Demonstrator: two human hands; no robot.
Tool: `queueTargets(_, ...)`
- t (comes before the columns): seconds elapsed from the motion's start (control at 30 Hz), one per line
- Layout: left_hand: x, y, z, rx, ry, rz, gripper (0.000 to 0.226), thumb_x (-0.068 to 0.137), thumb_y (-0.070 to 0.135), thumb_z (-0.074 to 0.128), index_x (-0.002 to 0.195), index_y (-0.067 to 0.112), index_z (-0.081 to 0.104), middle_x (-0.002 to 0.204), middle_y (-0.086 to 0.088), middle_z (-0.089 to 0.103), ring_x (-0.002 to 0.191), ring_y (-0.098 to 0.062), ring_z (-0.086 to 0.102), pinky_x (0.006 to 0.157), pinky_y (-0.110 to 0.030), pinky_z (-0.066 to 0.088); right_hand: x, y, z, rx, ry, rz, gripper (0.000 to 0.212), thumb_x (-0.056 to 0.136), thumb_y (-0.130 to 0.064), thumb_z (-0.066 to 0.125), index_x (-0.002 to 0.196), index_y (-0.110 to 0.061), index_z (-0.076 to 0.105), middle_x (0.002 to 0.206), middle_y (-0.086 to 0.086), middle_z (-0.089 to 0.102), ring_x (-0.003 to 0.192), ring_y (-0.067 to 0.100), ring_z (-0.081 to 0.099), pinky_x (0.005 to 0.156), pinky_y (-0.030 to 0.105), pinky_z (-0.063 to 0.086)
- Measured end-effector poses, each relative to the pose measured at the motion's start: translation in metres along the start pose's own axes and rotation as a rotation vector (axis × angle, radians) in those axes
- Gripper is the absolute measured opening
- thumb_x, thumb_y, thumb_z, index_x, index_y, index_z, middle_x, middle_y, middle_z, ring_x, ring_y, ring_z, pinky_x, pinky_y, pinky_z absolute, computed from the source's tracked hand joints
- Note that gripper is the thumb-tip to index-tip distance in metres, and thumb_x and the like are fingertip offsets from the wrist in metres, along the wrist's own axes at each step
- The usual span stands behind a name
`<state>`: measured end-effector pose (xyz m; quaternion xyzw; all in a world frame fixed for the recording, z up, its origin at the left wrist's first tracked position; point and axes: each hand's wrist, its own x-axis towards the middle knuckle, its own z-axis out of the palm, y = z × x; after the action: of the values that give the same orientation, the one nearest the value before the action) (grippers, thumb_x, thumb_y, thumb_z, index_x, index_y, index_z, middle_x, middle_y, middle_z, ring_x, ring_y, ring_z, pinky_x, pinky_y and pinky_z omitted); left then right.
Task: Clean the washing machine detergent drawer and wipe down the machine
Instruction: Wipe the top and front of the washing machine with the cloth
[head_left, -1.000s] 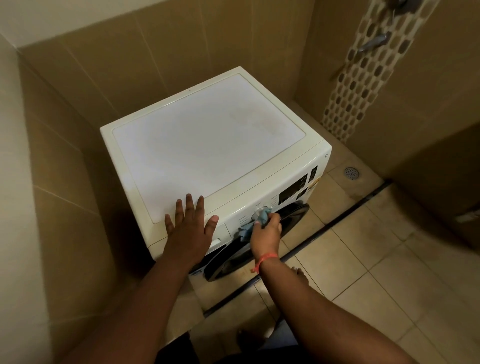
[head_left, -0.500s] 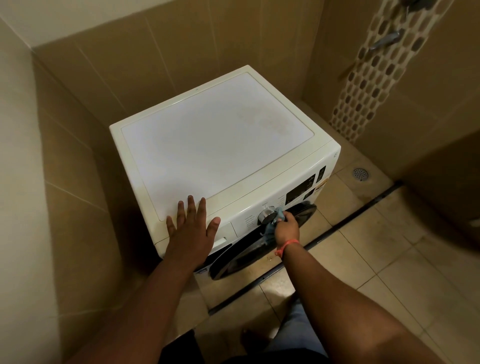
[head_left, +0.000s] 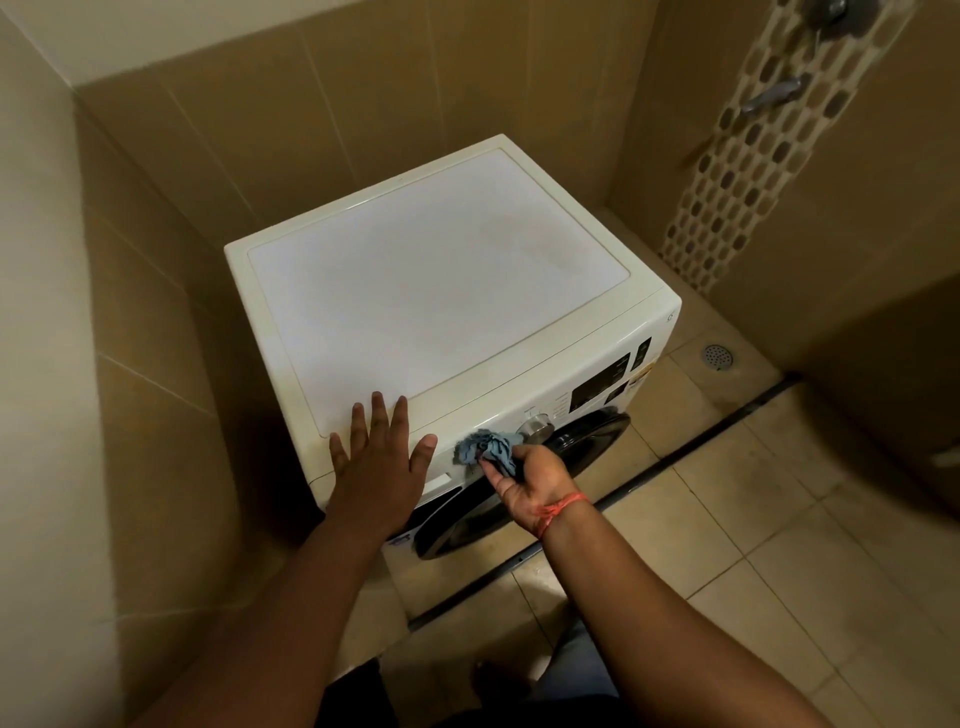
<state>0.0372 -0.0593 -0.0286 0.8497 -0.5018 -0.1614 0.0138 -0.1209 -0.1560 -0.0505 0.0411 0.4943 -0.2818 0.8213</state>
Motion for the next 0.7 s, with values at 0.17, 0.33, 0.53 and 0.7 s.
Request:
queueTargets(0.17, 0.0, 0.003, -0.002, 0.011, 0.019, -0.003, 0.084, 0.084, 0.067, -0.005, 0.157, 0.027, -0.001, 0.165, -0.006, -0.008, 0.152, -0.028, -0.009, 0.118, -0.056, 0.0, -0.009, -0.029, 0.003, -0.766, 0.299, -0.633, 0.016, 0.098, -0.015, 0.045, 0.11, -0.015, 0.056, 0.116, 0.009, 0.058, 0.092, 0.021, 0.063, 0.091, 0.038, 0.053)
queueTargets(0.33, 0.0, 0.012, -0.001, 0.001, 0.037, 0.021, 0.079, 0.088, 0.065, 0.0, 0.157, 0.026, 0.001, 0.166, -0.006, -0.006, 0.152, -0.029, -0.007, 0.118, -0.056, 0.002, 0.011, -0.025, -0.004, -1.176, 0.484, -0.801, 0.022, 0.097, -0.015, 0.05, 0.117, -0.007, 0.057, 0.125, 0.008, 0.036, 0.103, 0.025, 0.055, 0.103, 0.026, 0.036)
queueTargets(0.53, -0.001, 0.023, 0.002, -0.017, 0.017, 0.031, 0.072, 0.096, 0.061, 0.011, 0.157, 0.026, 0.001, 0.166, -0.005, -0.007, 0.152, -0.027, -0.01, 0.118, -0.057, 0.001, 0.013, 0.011, -0.008, -1.368, 0.417, -0.928, 0.027, 0.095, -0.015, 0.055, 0.121, -0.006, 0.055, 0.133, 0.009, 0.033, 0.116, 0.025, 0.05, 0.111, 0.028, 0.034)
queueTargets(0.7, -0.003, 0.034, -0.004, -0.039, 0.004, 0.037, 0.071, 0.096, 0.061, 0.012, 0.157, 0.027, 0.0, 0.165, -0.004, -0.01, 0.151, -0.026, -0.014, 0.119, -0.057, -0.002, 0.009, 0.023, -0.009, -1.438, 0.162, -0.581, 0.033, 0.095, -0.013, 0.051, 0.127, -0.006, 0.056, 0.132, 0.018, 0.048, 0.114, 0.031, 0.055, 0.103, 0.038, 0.045)
